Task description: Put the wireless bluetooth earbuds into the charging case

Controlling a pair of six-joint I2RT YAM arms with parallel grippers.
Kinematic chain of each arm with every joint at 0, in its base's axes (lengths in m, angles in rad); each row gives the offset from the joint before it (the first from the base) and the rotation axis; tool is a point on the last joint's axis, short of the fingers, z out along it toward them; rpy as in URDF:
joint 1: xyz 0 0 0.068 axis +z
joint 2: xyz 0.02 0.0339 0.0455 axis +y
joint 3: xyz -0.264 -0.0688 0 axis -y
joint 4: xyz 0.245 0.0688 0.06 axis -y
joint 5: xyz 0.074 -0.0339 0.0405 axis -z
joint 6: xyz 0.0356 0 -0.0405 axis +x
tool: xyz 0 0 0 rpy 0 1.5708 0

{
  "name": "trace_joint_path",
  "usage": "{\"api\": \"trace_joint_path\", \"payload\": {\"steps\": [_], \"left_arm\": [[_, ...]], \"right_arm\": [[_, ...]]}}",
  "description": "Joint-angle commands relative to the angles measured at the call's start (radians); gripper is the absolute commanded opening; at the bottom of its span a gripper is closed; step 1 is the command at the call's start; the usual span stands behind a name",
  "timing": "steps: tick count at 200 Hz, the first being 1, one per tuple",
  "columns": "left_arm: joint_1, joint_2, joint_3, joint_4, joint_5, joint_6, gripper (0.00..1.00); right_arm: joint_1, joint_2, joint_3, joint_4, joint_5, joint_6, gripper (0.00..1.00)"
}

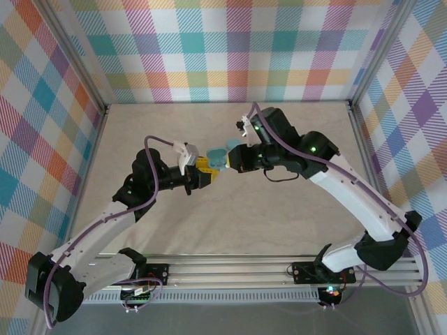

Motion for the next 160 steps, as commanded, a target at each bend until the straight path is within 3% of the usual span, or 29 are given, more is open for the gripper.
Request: {"api": "trace_joint_path", "payload": {"steps": [1, 66, 160], "left_arm": [[-0.016, -0.002, 0.027, 0.026, -0.007, 0.031, 0.0], [-0.021, -0.003, 0.045, -0.021, -0.009, 0.066, 0.0], [-0.021, -0.025, 0.039, -0.056, -0.043, 0.102, 0.0]], "right_arm": [[0.014, 0.045, 0.061, -0.049, 0.042, -0.028, 0.12], [0.078, 0.225, 0.282, -0.194, 0.146, -0.097, 0.11], [0.112, 0.312, 0.411, -0.301, 0.196, -0.093, 0.12]]}}
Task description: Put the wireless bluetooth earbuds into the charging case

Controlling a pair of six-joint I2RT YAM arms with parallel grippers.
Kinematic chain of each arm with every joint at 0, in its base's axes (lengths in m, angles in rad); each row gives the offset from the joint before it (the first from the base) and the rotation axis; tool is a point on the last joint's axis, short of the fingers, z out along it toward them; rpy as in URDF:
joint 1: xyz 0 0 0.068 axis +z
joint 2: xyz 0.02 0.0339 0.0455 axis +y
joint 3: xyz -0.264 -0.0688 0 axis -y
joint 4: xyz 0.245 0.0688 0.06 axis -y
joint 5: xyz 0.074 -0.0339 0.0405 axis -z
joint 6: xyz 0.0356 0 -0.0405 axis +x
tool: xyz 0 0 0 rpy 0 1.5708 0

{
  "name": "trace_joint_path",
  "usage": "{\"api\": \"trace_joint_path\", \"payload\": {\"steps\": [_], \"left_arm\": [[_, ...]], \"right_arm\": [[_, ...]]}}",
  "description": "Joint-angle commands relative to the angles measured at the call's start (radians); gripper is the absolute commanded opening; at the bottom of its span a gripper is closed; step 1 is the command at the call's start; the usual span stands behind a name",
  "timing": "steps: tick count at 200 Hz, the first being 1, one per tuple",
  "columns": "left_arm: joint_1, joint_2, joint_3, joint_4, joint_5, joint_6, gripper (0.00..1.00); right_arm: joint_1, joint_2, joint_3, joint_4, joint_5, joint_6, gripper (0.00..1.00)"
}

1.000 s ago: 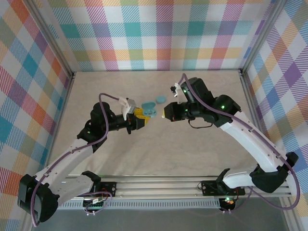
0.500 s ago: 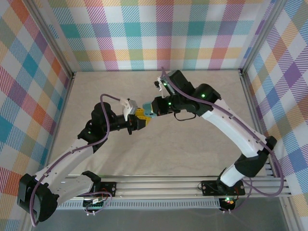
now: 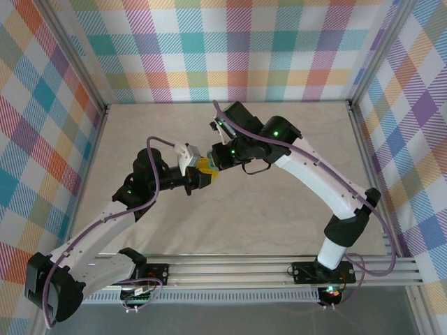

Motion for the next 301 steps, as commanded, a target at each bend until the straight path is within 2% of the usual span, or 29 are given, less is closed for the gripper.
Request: {"api": "trace_joint_path", "payload": {"steps": [1, 47, 239, 280, 301], "left_arm": [[-0.014, -0.023, 0.025, -0.003, -0.013, 0.032, 0.0], [-0.014, -0.015, 0.031, 0.013, -0.012, 0.026, 0.0], [-0.014, -0.048, 0.002, 0.042, -0.005, -0.015, 0.0], [-0.014, -0.052, 0.001, 0.032, -0.008, -0.01, 0.0], [-0.014, -0.054, 0.001, 0.029, -0.01, -0.007, 0.0]], "right_arm": [[0.016, 0.017, 0.062, -0.067, 0.037, -0.006, 0.12], [0.027, 0.044, 0.069, -0.067, 0.003, 0.003, 0.13], [0.027, 0.096, 0.041, -0.024, 0.002, 0.012, 0.17], [0.027, 0.096, 0.04, -0.027, -0.005, 0.018, 0.24], [0.027, 0.088, 0.042, -0.027, -0.007, 0.02, 0.31]]}}
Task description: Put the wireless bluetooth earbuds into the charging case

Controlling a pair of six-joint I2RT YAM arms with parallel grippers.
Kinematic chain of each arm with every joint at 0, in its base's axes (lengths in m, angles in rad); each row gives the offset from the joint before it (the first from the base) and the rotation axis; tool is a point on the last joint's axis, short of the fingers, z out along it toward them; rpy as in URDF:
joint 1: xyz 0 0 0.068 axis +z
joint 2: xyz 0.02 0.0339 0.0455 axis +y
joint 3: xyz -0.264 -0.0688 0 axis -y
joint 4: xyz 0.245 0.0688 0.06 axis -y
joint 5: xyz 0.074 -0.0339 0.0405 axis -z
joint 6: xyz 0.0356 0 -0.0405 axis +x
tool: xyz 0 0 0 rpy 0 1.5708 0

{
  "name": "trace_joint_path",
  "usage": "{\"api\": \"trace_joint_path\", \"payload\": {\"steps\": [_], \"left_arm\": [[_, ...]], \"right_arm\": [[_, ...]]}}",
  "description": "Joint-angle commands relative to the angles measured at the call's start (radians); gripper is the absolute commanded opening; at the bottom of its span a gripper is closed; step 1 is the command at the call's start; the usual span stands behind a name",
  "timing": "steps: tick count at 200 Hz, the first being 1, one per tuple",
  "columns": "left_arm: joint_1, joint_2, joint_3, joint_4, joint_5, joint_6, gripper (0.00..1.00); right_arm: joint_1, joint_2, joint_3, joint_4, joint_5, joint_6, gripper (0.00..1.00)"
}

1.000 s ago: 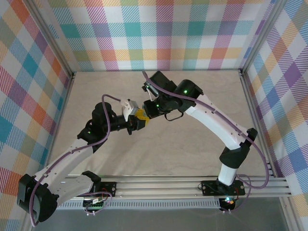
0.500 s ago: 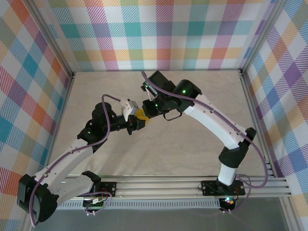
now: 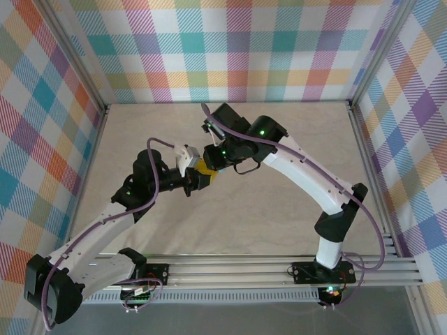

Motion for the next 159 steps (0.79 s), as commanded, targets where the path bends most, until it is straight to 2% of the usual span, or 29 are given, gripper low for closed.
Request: {"api": "trace_joint_path", "payload": {"steps": [1, 26, 93, 159], "left_arm": [[-0.014, -0.036, 0.01, 0.059, 0.019, -0.004, 0.0], [-0.014, -0.032, 0.009, 0.061, 0.019, -0.003, 0.0], [-0.014, -0.035, 0.016, 0.053, 0.019, -0.001, 0.0], [-0.015, -0.047, 0.016, 0.048, 0.016, -0.004, 0.0]], "right_arm": [[0.009, 0.009, -0.002, -0.027, -0.014, 0.009, 0.31], [0.008, -0.002, 0.007, -0.02, -0.024, 0.015, 0.37], [0.008, -0.03, 0.003, -0.013, -0.042, 0.042, 0.43], [0.006, -0.045, 0.003, -0.015, -0.054, 0.058, 0.42]]}}
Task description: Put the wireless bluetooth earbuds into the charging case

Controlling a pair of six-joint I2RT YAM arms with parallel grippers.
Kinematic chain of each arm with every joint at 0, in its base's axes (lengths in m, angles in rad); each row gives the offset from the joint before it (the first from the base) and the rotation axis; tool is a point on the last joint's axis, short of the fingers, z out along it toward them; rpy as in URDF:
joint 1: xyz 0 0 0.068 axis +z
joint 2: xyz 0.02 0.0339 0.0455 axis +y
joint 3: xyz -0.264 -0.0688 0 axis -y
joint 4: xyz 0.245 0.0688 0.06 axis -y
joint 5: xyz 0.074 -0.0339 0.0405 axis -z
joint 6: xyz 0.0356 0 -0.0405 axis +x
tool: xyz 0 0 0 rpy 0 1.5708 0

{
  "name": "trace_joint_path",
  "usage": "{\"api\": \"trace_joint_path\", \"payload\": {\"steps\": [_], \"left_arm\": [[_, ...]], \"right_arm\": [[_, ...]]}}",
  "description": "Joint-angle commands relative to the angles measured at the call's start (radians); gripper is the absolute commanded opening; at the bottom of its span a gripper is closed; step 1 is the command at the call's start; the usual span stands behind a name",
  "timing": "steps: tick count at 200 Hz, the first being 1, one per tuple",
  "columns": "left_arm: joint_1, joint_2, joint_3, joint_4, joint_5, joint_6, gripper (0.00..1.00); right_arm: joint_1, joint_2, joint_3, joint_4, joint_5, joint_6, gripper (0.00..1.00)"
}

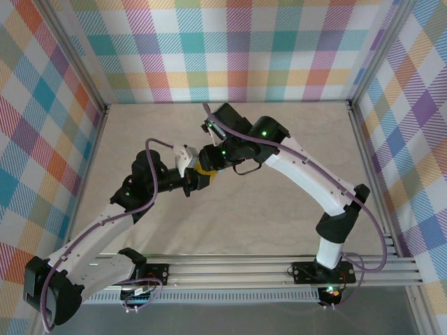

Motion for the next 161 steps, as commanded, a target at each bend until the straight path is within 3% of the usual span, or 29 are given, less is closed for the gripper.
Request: {"api": "trace_joint_path", "payload": {"steps": [1, 119, 161], "left_arm": [[-0.015, -0.035, 0.017, 0.048, 0.015, -0.004, 0.0], [-0.016, -0.022, 0.016, 0.051, 0.017, -0.007, 0.0], [-0.016, -0.023, 0.005, 0.055, 0.015, -0.007, 0.0]], "right_arm": [[0.004, -0.03, 0.003, -0.028, -0.016, 0.025, 0.42], [-0.018, -0.018, 0.0, -0.052, -0.047, 0.049, 0.45], [-0.042, -0.019, -0.031, -0.048, -0.057, 0.055, 0.38]]}}
